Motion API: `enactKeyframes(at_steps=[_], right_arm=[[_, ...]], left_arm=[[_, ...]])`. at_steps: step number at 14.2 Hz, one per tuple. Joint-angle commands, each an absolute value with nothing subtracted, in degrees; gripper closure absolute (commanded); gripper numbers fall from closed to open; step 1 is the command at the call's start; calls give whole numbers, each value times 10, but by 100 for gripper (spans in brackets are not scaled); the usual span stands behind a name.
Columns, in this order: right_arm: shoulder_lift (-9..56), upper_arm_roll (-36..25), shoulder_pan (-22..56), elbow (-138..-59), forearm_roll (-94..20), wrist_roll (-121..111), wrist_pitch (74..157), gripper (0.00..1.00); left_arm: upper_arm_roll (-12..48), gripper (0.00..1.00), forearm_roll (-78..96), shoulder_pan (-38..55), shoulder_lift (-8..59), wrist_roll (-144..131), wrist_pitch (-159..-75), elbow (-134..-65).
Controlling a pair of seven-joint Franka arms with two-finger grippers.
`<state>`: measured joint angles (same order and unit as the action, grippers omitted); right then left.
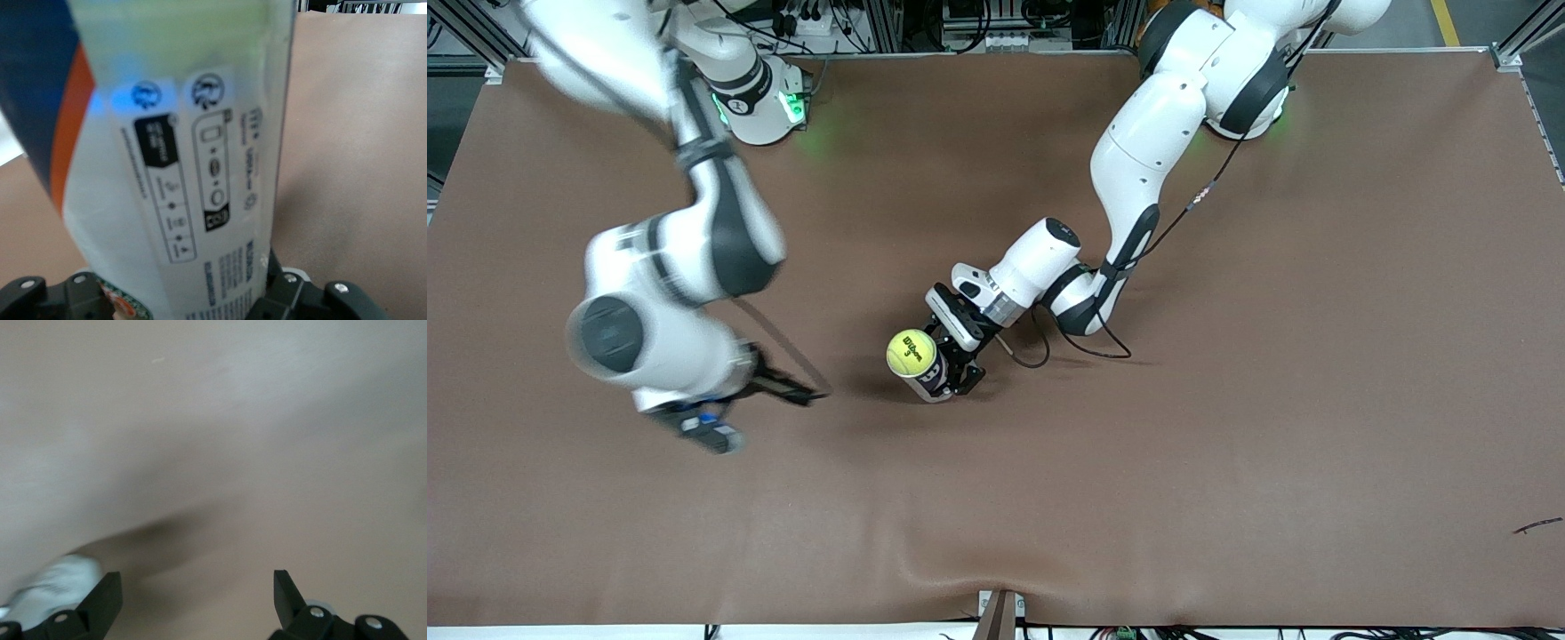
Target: Insert tennis ball vertically with right arm
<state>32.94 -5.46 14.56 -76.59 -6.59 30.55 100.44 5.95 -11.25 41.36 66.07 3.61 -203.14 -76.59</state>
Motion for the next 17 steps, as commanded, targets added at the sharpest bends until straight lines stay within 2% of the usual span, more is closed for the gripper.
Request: enactKeyframes(at_steps=[1, 4, 8, 14, 17], right_arm=[[304, -44, 69, -843, -57, 174, 1011, 0], [290, -44, 5, -916, 9, 97, 1028, 0], [259, -44, -53, -1062, 33, 34, 1160, 0], [258, -44, -132, -1110, 58, -67, 1172, 0], [264, -44, -147, -1134, 58, -76, 1173, 0]], left_arm=[[61, 25, -110, 410, 664, 32, -2037, -759], [61, 25, -106, 413, 662, 33, -2037, -757], [61, 25, -107, 411, 663, 33, -2037, -758], [61, 25, -107, 410, 663, 33, -2037, -758], [61, 25, -107, 410, 663, 33, -2037, -758]])
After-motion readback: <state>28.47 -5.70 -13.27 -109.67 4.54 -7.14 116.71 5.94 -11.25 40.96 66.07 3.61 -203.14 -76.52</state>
